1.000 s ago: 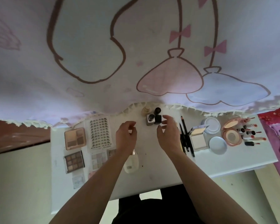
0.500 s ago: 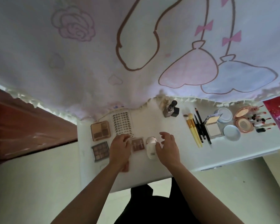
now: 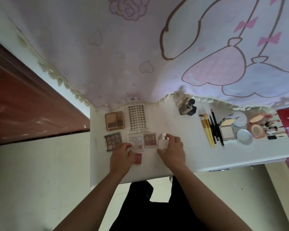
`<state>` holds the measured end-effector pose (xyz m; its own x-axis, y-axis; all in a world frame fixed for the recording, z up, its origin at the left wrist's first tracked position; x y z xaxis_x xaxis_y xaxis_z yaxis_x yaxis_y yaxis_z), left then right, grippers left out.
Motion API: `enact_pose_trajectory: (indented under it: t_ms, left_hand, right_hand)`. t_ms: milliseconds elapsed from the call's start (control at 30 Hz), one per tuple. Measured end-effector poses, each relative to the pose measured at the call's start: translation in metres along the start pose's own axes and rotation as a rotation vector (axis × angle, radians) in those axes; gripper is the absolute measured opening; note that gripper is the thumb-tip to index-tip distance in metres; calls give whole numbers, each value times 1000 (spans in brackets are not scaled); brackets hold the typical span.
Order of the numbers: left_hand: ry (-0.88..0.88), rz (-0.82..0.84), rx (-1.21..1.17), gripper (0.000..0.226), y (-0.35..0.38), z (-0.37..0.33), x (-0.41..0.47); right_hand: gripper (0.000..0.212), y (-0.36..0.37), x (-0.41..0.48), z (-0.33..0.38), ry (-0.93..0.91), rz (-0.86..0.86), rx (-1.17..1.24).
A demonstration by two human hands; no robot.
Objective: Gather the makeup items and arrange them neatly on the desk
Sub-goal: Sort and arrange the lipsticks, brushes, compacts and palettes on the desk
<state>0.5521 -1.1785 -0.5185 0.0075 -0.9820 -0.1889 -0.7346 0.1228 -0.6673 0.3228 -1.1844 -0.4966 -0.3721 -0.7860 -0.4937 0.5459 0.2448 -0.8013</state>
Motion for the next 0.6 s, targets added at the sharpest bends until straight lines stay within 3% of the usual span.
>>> enact_pose_trajectory:
  t_ms: [167, 267, 367, 467, 600]
  left_hand:
    - [-32, -1, 22, 24, 2, -3, -1]
    - [-101, -26, -12, 24, 0, -14, 0]
    - [-123, -54, -83, 24, -4, -40, 6]
    - [-113, -13, -238, 25, 0, -81, 12]
    - [-83, 66, -412, 40, 15, -131, 17]
  right_hand:
    - [82, 7, 7, -15, 175, 103, 204]
    - [64, 0, 8, -20, 182, 152, 293]
    - [45, -18, 3, -12, 75, 211, 410]
    - [35, -38, -8, -1, -60, 396, 596]
    - [25, -61, -16, -1, -63, 654, 694]
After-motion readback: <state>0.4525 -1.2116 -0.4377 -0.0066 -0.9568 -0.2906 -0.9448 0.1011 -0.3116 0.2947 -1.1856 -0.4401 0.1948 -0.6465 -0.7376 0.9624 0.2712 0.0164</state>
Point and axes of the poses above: each hand's wrist, its own x-axis towards the middle knuckle, its own y-axis out of the palm, z = x × y, the point moved 6 cm from there along x, towards the middle knuckle, and after that the axes turned 9 degrees about y, right-handed, at the moved point
